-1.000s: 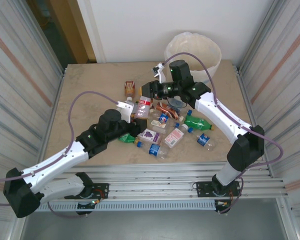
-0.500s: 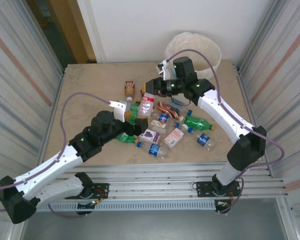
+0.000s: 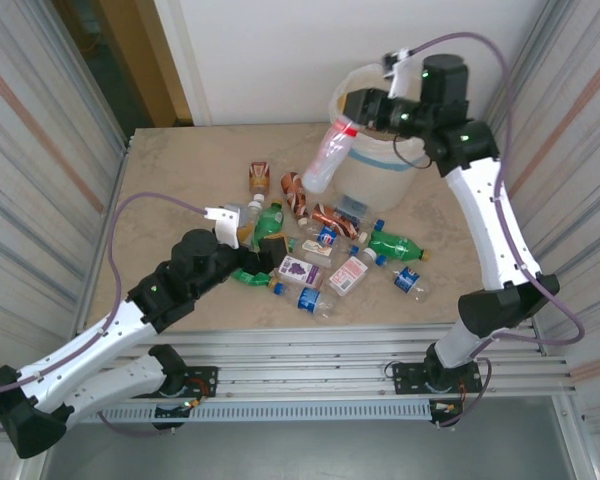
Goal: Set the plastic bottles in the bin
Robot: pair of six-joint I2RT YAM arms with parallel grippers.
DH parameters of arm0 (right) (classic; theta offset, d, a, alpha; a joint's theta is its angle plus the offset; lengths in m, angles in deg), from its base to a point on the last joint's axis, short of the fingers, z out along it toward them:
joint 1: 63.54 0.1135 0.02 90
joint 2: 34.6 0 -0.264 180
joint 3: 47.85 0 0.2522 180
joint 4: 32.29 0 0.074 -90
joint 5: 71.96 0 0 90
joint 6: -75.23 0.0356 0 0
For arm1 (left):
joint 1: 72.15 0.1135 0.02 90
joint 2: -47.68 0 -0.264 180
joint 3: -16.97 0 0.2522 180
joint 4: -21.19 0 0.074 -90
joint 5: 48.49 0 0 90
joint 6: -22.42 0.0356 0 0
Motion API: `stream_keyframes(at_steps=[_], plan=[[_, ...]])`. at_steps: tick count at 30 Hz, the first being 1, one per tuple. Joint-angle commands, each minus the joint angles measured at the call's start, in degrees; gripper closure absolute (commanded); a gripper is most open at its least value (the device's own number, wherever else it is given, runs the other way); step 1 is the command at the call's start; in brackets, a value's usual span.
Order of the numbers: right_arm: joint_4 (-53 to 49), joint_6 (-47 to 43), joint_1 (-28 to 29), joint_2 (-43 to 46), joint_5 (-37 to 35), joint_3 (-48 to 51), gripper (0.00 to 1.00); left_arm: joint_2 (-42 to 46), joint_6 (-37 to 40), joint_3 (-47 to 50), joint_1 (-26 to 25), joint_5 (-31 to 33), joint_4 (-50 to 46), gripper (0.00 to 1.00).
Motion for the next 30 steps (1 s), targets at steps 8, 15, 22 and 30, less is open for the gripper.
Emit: stream_keyframes(at_steps=[8,15,22,30], plan=[[1.7,0.9,-10.9,-10.4,-7.7,-14.1,1.00,2.9,-2.2,1.3,-0.4,5.8,-2.3,0.01],[2.3,0.4,-15.1,-20.6,-11.6,-23.7,1.00,4.2,-2.7,1.6,-0.3,8.7,-4.4,0.01],[1.6,-3.2,-15.3,-26.4,-13.5,-25.9,0.96,4.9,-3.7,1.7,-0.3,10.6,-6.0,0.01],[-2.1,-8.9,-13.6,-29.6,-16.3,-25.8,0.85,4.8,-5.8,1.6,0.2,13.0,-9.1,0.01]])
